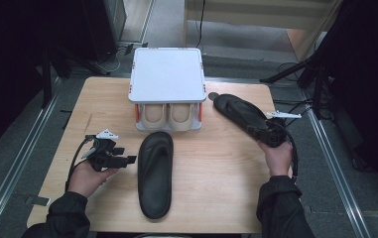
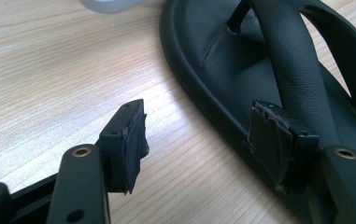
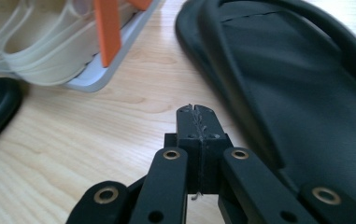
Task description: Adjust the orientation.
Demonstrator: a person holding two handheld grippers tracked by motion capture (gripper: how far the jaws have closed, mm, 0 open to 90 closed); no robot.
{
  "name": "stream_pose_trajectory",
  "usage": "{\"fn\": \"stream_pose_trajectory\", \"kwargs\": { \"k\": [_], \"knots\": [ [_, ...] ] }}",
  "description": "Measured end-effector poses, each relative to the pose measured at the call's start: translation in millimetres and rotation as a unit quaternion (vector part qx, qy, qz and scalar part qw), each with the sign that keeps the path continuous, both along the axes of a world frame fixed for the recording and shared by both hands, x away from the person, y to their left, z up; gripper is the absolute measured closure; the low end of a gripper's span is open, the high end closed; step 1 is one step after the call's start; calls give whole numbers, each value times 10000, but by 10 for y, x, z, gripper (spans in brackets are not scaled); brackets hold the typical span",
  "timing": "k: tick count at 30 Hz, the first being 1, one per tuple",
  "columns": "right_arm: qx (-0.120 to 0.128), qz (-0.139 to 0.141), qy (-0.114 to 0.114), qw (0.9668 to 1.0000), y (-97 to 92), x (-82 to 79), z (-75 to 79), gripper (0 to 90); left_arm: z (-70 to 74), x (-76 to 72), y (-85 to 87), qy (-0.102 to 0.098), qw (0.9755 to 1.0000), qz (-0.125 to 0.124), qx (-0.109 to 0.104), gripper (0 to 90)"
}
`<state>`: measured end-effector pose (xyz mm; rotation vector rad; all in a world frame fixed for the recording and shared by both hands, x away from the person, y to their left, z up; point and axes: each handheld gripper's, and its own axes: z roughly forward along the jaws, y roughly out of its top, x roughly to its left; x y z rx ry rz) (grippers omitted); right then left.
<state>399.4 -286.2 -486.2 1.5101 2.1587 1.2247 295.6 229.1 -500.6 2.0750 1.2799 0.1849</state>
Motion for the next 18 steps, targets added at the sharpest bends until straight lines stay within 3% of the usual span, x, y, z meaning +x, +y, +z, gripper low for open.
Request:
{"fn": "stream_pose_trajectory", "kwargs": {
  "k": [12,18],
  "knots": [
    [-22,-371,53,9993,-243,228,-66,900,5,-68,34,-73,10000,55,-11,370],
    [-48,-428,197,9989,-239,362,-145,900,3,-114,69,-117,9998,130,-13,371]
  ]
}}
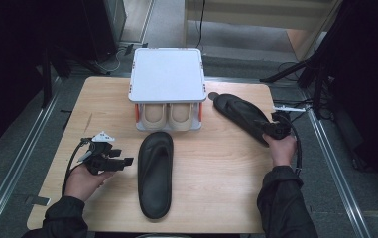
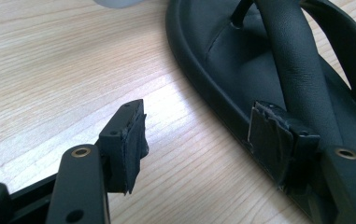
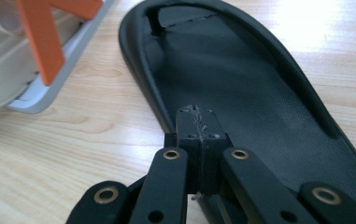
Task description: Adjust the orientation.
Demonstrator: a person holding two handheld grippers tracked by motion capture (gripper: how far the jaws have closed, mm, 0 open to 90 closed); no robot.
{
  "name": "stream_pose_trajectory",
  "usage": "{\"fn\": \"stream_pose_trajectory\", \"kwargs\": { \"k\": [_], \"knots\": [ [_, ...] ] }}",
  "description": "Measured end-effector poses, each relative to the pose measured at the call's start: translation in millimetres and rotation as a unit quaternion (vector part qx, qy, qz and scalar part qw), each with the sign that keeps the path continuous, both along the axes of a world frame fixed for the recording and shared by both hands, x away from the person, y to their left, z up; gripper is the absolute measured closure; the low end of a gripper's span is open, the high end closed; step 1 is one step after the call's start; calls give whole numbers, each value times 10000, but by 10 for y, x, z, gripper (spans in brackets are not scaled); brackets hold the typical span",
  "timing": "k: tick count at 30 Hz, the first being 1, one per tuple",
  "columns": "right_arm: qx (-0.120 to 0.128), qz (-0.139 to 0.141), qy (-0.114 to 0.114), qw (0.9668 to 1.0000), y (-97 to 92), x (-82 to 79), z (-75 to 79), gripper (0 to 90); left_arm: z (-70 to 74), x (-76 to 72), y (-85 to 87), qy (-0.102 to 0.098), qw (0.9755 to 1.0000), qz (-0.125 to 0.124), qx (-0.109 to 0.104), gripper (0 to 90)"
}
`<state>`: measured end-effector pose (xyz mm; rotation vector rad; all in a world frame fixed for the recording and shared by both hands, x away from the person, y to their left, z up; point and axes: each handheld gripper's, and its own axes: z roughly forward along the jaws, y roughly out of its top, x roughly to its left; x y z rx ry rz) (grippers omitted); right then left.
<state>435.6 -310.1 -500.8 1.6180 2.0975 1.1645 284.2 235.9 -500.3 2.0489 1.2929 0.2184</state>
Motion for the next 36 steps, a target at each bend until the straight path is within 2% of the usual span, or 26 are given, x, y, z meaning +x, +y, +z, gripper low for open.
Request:
{"fn": "stream_pose_trajectory", "kwargs": {
  "k": [8,11,19,36],
  "knots": [
    [-93,-134,166,9997,-24,114,-95,900,-11,-42,30,15,10000,58,53,371],
    [-140,-68,245,9996,14,130,-123,900,-8,-50,45,5,10000,79,52,371],
    [-270,18,253,9993,78,111,-112,900,9,-53,54,-109,9999,116,48,373],
    [-449,348,296,9979,302,54,-84,900,2,-45,53,-79,9999,106,48,372]
  ]
}}
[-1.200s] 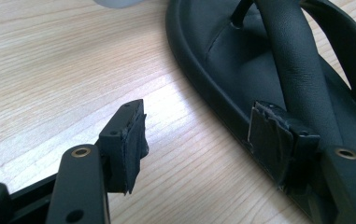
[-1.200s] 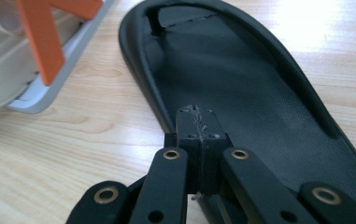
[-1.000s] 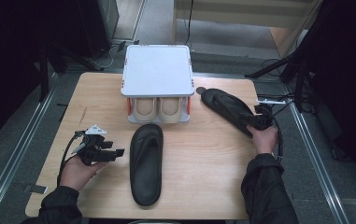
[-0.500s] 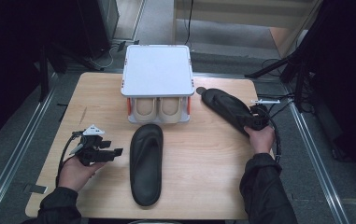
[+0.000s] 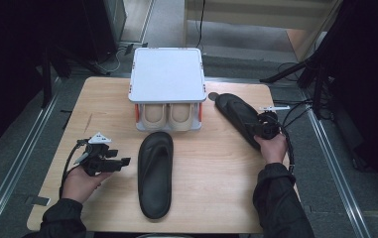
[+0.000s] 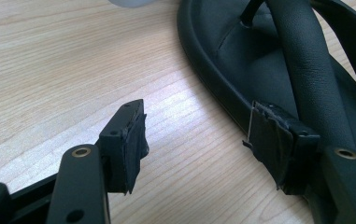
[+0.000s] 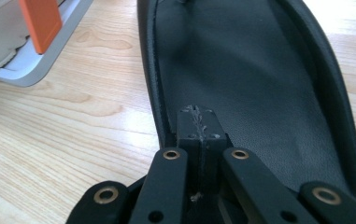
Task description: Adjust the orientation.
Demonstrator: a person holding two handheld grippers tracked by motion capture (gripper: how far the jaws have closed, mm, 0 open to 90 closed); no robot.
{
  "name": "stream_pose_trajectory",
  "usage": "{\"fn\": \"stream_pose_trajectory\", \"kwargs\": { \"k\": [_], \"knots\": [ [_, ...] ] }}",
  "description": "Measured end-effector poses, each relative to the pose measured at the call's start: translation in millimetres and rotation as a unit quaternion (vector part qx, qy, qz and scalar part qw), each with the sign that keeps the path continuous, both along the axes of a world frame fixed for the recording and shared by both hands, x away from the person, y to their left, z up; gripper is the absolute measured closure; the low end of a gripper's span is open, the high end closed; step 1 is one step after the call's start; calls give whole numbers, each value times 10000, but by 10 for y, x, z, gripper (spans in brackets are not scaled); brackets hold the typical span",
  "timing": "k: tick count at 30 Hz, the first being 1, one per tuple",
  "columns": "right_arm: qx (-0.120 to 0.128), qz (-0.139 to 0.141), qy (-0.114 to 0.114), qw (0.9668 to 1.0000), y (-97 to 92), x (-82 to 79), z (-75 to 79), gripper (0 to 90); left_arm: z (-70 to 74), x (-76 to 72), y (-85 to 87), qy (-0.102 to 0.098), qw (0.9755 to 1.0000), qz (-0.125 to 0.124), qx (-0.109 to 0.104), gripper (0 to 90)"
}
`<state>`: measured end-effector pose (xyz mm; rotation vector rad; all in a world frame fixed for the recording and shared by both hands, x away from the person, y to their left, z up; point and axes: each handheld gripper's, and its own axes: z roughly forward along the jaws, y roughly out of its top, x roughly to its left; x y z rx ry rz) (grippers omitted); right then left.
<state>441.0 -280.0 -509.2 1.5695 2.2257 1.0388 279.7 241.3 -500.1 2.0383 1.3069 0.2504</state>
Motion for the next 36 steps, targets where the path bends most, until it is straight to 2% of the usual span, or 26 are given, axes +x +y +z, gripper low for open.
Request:
{"fn": "stream_pose_trajectory", "kwargs": {
  "k": [20,25,36],
  "knots": [
    [-46,319,29,9995,319,-49,19,900,-14,22,-17,37,10000,-78,44,371],
    [71,331,65,9994,376,-47,10,900,-14,23,-23,40,10000,-81,38,371],
    [156,340,54,9993,527,-43,13,900,-20,26,-32,37,10000,-79,36,371]
  ]
}}
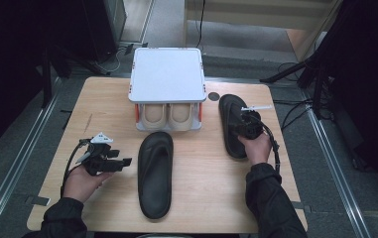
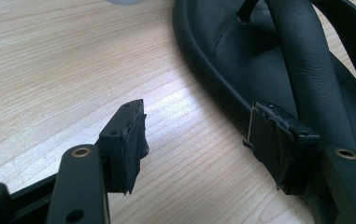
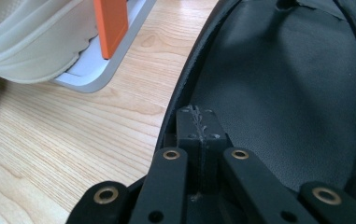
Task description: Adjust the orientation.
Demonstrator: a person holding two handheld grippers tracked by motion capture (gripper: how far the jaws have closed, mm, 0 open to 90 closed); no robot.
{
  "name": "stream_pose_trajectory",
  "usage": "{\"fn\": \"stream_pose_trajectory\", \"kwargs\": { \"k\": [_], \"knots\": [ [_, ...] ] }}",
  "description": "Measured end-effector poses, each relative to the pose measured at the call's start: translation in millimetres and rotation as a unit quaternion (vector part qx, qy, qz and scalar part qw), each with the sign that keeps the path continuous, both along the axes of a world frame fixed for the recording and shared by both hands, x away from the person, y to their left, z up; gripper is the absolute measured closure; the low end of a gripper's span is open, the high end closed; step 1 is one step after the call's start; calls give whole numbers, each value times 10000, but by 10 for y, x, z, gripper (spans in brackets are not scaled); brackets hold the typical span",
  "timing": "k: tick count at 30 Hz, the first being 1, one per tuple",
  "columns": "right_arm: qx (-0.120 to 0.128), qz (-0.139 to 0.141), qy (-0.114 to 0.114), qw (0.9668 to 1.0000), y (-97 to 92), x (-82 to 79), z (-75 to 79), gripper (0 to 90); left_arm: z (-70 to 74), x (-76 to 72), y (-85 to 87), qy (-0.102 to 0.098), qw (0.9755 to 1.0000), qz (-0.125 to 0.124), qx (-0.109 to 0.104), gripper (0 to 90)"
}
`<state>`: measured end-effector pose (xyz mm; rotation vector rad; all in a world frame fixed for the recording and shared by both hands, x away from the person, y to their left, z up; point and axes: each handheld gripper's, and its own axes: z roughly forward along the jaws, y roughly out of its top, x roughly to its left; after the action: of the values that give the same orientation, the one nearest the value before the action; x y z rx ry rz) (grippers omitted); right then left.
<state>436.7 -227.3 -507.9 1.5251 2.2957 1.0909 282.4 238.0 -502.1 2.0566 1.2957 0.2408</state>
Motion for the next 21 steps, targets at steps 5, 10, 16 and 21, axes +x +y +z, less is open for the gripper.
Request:
{"fn": "stream_pose_trajectory", "kwargs": {
  "k": [5,10,16,21],
  "knots": [
    [32,8,-15,10000,28,4,-7,900,-1,3,1,20,10000,-7,22,370],
    [61,7,4,10000,36,10,-22,895,-4,8,3,51,10000,-34,29,370],
    [62,-83,-165,9998,-31,3,38,861,-3,6,2,25,10000,18,7,370],
    [209,-291,-288,9989,-169,-19,128,834,-9,13,4,36,10000,6,7,370]
  ]
}}
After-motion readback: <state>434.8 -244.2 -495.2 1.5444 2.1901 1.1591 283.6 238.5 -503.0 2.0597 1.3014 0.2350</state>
